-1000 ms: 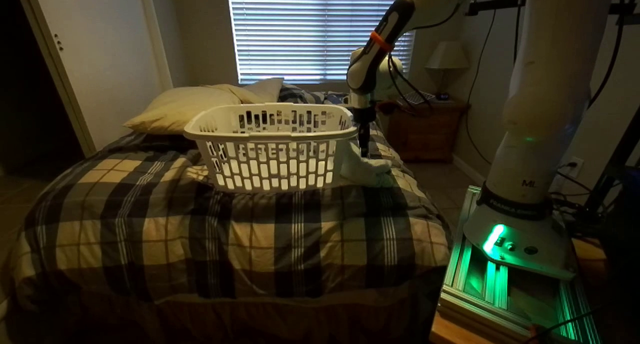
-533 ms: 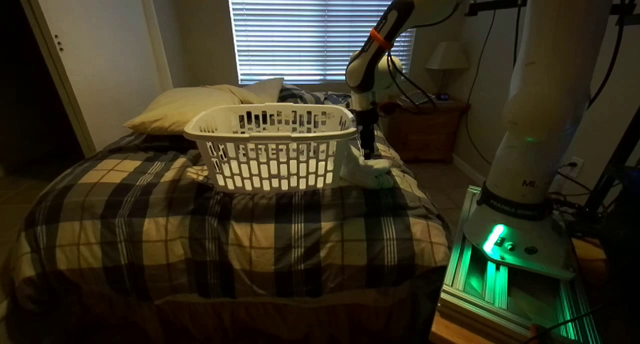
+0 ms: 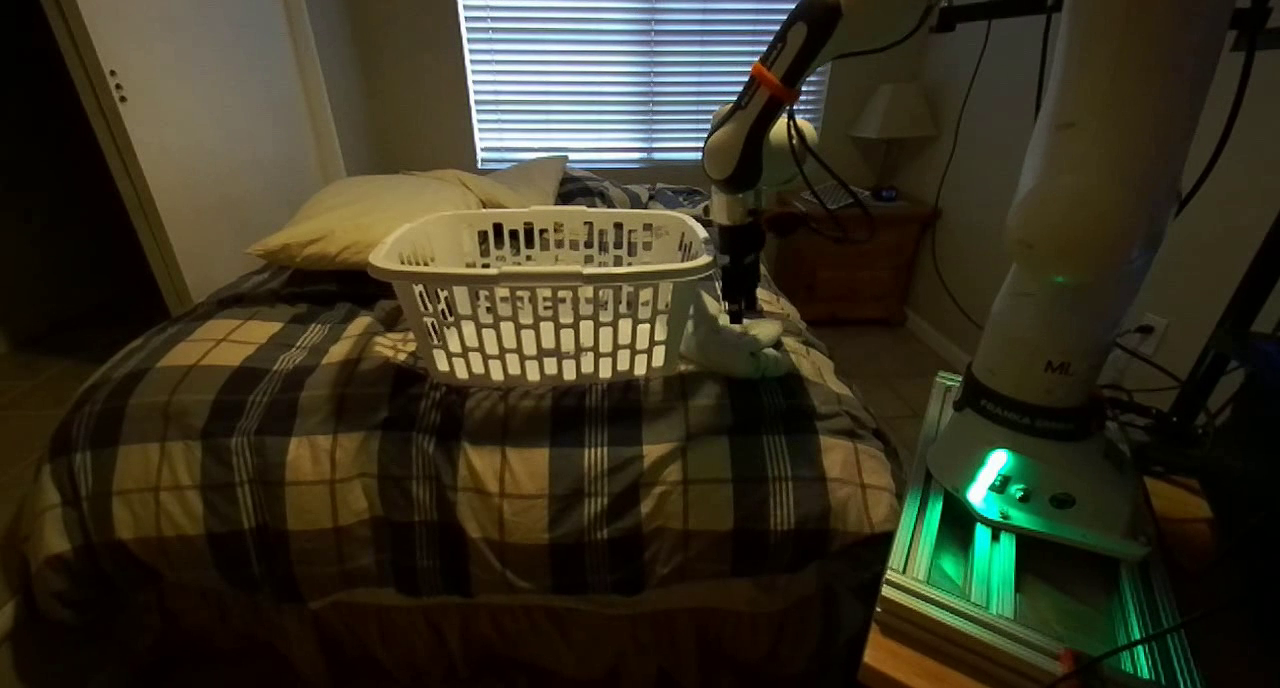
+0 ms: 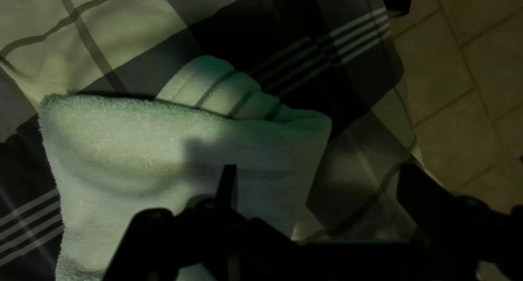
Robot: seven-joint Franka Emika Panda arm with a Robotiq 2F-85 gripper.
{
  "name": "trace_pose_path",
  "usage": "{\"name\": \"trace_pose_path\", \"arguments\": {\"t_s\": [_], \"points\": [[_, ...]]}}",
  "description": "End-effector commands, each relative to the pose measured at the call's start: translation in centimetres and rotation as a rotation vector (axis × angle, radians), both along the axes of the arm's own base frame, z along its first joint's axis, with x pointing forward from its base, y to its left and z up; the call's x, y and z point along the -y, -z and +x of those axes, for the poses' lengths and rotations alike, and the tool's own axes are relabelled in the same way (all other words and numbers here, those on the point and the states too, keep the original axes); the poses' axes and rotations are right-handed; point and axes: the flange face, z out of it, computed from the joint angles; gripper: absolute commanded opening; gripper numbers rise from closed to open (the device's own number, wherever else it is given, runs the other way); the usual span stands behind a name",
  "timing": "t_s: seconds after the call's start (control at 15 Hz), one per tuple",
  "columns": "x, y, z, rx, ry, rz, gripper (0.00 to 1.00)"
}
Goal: Remove the towel from the laundry basket and put it on the bed
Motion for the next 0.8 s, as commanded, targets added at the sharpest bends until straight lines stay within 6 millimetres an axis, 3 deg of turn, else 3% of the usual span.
{"name": "trace_pose_path", "arguments": {"t_s": [0.0,0.27,0.73], "points": [[-0.6,-2.9,-2.2,0.045,0.108,-0.014,1.00],[-0.2,-6.2,-3.9,0.084,0.225,-0.045,1.00],[0.1,-14.5,-5.7,0.199,0.358,-0.141,1.00]]}}
